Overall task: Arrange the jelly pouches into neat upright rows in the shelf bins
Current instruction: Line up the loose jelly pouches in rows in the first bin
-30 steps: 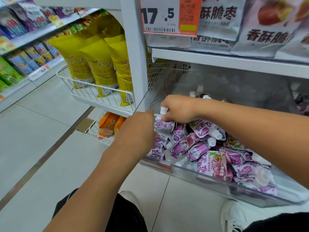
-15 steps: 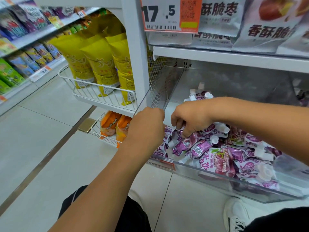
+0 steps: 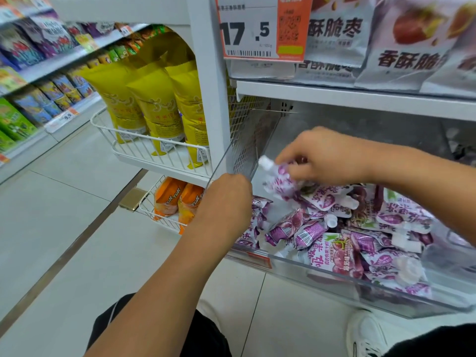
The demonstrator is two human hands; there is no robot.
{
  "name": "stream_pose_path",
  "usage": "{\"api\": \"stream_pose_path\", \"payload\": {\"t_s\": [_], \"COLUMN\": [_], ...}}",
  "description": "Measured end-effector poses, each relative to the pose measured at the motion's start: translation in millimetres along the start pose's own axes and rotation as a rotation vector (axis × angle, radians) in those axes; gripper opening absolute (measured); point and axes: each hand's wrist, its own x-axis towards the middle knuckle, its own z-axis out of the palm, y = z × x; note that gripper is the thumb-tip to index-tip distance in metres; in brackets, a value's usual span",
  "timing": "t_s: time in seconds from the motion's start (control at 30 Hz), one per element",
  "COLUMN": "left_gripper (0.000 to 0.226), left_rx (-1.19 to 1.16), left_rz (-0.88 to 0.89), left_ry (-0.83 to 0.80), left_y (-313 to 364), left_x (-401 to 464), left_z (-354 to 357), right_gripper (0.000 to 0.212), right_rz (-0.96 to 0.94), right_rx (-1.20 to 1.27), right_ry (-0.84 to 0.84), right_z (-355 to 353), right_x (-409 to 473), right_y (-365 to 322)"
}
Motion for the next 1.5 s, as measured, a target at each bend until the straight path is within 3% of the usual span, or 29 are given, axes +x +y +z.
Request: {"api": "stream_pose_path", "payload": {"t_s": [0.1, 0.17, 0.37, 0.5, 0.57, 0.67, 0.83, 0.97, 1.07, 1.13, 1.23, 1.27, 1.5], "left_gripper": [0.015, 0.022, 0.028, 0.042, 0.038, 0.015, 0.024, 0.021, 0.011, 0.006, 0.015, 0.018, 0.024], "left_rx": [-0.046, -0.075, -0.127, -0.145, -0.152, -0.162, -0.169, -0.223, -0.147, -0.103, -0.036, -0.027, 0.019], "left_rz": [-0.080, -0.133, -0.178, -0.162, -0.102, -0.038, -0.024, -0.033, -0.026, -0.020, -0.026, -0.032, -0.049], "left_ry": [0.043, 0.093, 0.173, 0.187, 0.165, 0.053, -0.068, -0.086, -0.067, -0.067, -0.117, -0.123, -0.057], "left_y": [1, 4, 8, 8, 6, 5, 1, 4, 9, 9, 9, 9, 9], "left_x": [-1, -3, -5, -1, 2, 7, 21, 28, 29, 29, 29, 28, 23], "left_z": [-3, -5, -3, -3, -1, 5, 10, 9, 6, 3, 0, -1, -2], "right_gripper": [0.022, 0.021, 0.017, 0.028, 0.033, 0.031, 0.044, 0.078, 0.087, 0.076, 0.029, 0.023, 0.020], "right_rz": [0.116, 0.185, 0.248, 0.266, 0.274, 0.294, 0.218, 0.145, 0.130, 0.106, 0.070, 0.054, 0.165], "right_rx": [0.233, 0.219, -0.024, 0.101, 0.117, 0.044, -0.135, -0.332, -0.408, -0.346, -0.305, -0.313, 0.013], "right_ry": [0.318, 0.323, -0.237, -0.361, -0.433, -0.511, -0.573, -0.495, -0.493, -0.460, -0.268, -0.174, 0.441], "right_z": [10, 26, 63, 55, 54, 50, 35, 22, 22, 26, 17, 14, 27], "right_x": [19, 40, 68, 70, 72, 71, 61, 17, -19, -27, -25, -23, 7], "right_y": [5, 2, 4, 5, 3, -5, -7, 5, 11, 12, 14, 16, 3]}}
